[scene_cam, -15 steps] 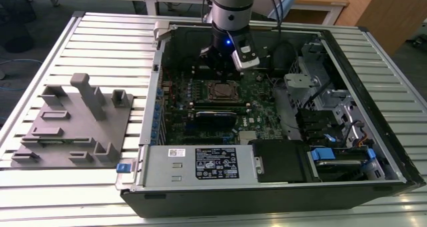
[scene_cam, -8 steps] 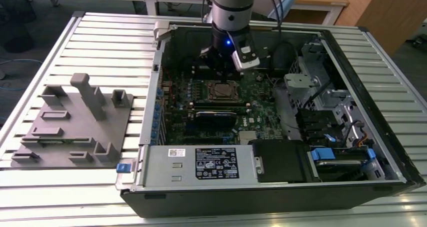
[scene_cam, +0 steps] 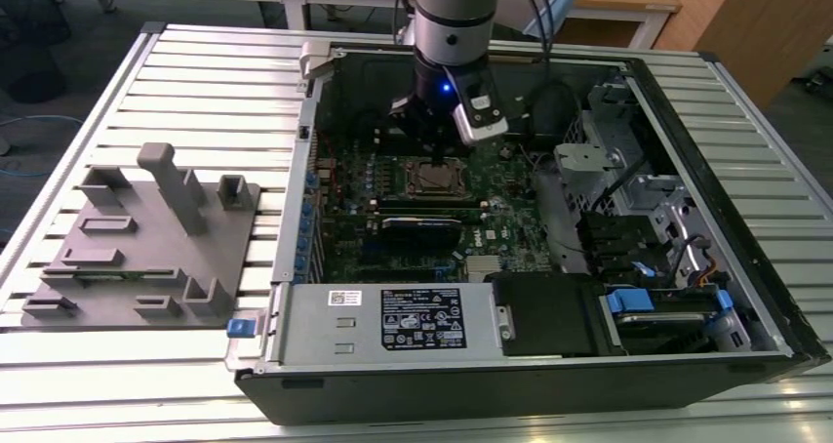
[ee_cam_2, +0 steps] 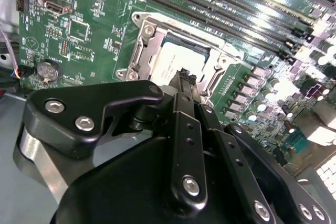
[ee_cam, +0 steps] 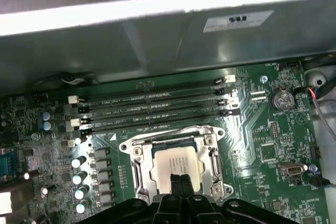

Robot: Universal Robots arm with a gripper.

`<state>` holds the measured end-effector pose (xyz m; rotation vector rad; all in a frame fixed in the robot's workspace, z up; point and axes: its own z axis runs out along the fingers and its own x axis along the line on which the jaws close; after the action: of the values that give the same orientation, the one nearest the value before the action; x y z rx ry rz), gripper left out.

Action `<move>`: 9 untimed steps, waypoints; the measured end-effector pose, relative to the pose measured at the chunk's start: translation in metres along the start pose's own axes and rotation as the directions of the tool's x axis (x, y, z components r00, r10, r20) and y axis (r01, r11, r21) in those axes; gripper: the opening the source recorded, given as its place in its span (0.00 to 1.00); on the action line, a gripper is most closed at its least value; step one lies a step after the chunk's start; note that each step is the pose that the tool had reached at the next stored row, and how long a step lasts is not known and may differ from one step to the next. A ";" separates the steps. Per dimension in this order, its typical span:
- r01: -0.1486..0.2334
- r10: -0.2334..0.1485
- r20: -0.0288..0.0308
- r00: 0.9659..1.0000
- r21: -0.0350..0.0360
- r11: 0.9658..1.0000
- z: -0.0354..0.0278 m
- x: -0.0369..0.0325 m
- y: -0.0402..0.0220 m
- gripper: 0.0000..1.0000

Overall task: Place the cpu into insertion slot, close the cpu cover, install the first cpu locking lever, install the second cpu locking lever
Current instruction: 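Install the second cpu locking lever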

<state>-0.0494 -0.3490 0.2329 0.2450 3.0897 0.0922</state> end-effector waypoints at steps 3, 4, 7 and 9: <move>0.000 0.000 0.000 1.000 0.000 1.000 -0.0002 -0.0006 -0.0038 0.11; 0.000 0.000 0.000 1.000 0.000 1.000 -0.0003 -0.0008 -0.0050 0.11; 0.000 0.000 0.000 1.000 0.000 1.000 -0.0003 -0.0011 -0.0067 0.11; 0.000 0.000 0.000 1.000 0.000 1.000 -0.0003 -0.0011 -0.0067 0.11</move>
<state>-0.0494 -0.3558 0.2329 0.2453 3.0896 0.0923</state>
